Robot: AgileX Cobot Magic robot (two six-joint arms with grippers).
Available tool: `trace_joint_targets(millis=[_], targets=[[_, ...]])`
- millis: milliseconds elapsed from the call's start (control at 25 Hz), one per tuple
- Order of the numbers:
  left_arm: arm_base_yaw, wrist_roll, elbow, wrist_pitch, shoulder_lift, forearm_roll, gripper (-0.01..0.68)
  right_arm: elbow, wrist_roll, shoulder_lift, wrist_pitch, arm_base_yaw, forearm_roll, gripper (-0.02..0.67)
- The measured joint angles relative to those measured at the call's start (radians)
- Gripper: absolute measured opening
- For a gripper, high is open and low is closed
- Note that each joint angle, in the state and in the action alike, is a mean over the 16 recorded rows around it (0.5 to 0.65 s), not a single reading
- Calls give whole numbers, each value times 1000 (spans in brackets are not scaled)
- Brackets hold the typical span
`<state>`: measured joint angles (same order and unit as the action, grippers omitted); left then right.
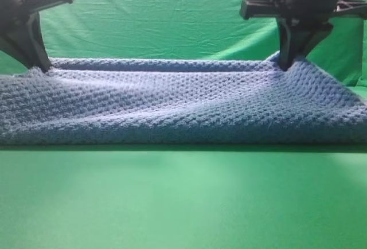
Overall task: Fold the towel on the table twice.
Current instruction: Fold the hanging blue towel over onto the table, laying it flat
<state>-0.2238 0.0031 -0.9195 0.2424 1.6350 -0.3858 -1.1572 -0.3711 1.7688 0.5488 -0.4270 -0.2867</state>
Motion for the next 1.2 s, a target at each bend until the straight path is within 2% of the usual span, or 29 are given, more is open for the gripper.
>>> trace_joint_targets(millis=[240,360,520,720,880,960,1040,1200], targets=[[0,22,-11,-86,58,3,14,-45,7,84,-48,12,-12,7],[0,39,-12,-113,72,5,63,-58,9,109,-62,17,-19,49],[1,63,-12,-117,70,6,203,-85,9,128,-44,25,-28,183],[2,88,-12,-83,14,7,392,-149,16,118,63,32,-36,375],[3,94,-12,-30,-77,9,472,-216,26,82,186,36,-41,469],[4,94,-12,5,-137,10,469,-249,32,52,250,37,-40,474],[4,95,-12,44,-202,11,428,-280,40,15,310,37,-36,439],[4,101,-12,129,-339,15,279,-323,63,-78,409,37,-18,293]])
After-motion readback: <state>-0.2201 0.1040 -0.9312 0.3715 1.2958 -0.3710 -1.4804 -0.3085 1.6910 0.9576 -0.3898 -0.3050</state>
